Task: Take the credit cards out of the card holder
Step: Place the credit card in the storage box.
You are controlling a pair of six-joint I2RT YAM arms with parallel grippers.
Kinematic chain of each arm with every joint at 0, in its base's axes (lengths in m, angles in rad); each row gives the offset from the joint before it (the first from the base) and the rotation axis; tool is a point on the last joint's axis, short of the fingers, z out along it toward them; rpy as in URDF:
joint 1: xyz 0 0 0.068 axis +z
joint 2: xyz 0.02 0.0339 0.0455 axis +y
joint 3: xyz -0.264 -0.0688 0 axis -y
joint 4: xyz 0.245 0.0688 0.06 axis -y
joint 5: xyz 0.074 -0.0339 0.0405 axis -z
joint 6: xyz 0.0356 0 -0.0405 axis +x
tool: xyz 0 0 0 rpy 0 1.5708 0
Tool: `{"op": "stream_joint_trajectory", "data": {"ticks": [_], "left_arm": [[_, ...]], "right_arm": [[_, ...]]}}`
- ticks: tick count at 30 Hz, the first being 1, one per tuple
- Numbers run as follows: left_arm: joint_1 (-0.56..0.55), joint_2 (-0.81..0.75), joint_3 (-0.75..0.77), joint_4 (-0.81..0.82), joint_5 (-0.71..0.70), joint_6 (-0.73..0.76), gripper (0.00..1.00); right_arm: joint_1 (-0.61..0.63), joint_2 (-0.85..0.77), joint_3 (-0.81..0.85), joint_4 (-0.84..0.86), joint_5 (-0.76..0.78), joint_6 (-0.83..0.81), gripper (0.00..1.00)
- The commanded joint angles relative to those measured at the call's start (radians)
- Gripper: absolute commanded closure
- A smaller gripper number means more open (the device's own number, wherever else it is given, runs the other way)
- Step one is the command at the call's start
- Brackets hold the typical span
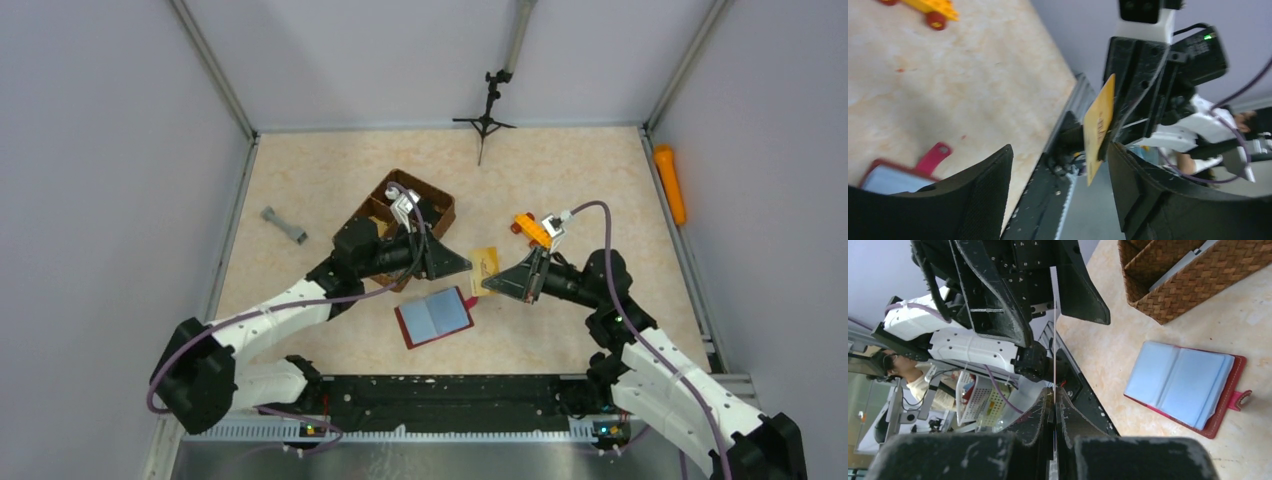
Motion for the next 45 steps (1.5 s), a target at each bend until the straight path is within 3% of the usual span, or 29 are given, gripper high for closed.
{"op": "stream_joint_trajectory", "data": {"ticks": [1, 6, 13, 23, 29, 33, 35, 38, 42, 45], "left_arm": [[-0.006, 0.099, -0.014, 0.573, 0.208, -0.289, 0.33], [-0.011, 0.181, -0.065, 0.847, 0.176, -0.418, 0.50], [-0.021, 0.281, -0.046, 0.988, 0.217, -0.503, 0.68], [-0.023, 0.288, -0.038, 0.949, 0.252, -0.506, 0.64], [-0.029, 0.272, -0.045, 0.836, 0.250, -0.458, 0.63], [-0.030, 0.258, -0.044, 0.777, 0.243, -0.428, 0.70], [-0.033, 0.252, -0.039, 0.764, 0.245, -0.420, 0.82], [-0.034, 0.236, -0.033, 0.706, 0.236, -0.390, 1.00], [-0.030, 0.206, -0.027, 0.608, 0.225, -0.336, 1.00], [-0.004, 0.152, 0.026, 0.377, 0.230, -0.213, 1.00]], "right_arm": [[-0.009, -0.003, -0.012, 0.158, -0.034, 0.058, 1.00], [-0.009, -0.002, -0.014, 0.159, -0.039, 0.065, 1.00], [-0.009, -0.001, -0.007, 0.161, -0.034, 0.066, 1.00], [-0.009, -0.009, -0.009, 0.163, 0.013, 0.069, 1.00], [-0.009, -0.006, 0.001, 0.167, 0.024, 0.064, 1.00], [-0.009, 0.001, 0.000, 0.171, 0.026, 0.065, 1.00], [-0.009, 0.009, -0.003, 0.179, 0.019, 0.069, 1.00], [-0.009, 0.023, -0.003, 0.189, 0.003, 0.064, 0.91], [-0.009, 0.026, 0.023, 0.112, 0.001, 0.013, 0.72], [-0.009, 0.019, 0.044, 0.033, 0.011, -0.037, 0.57]]}}
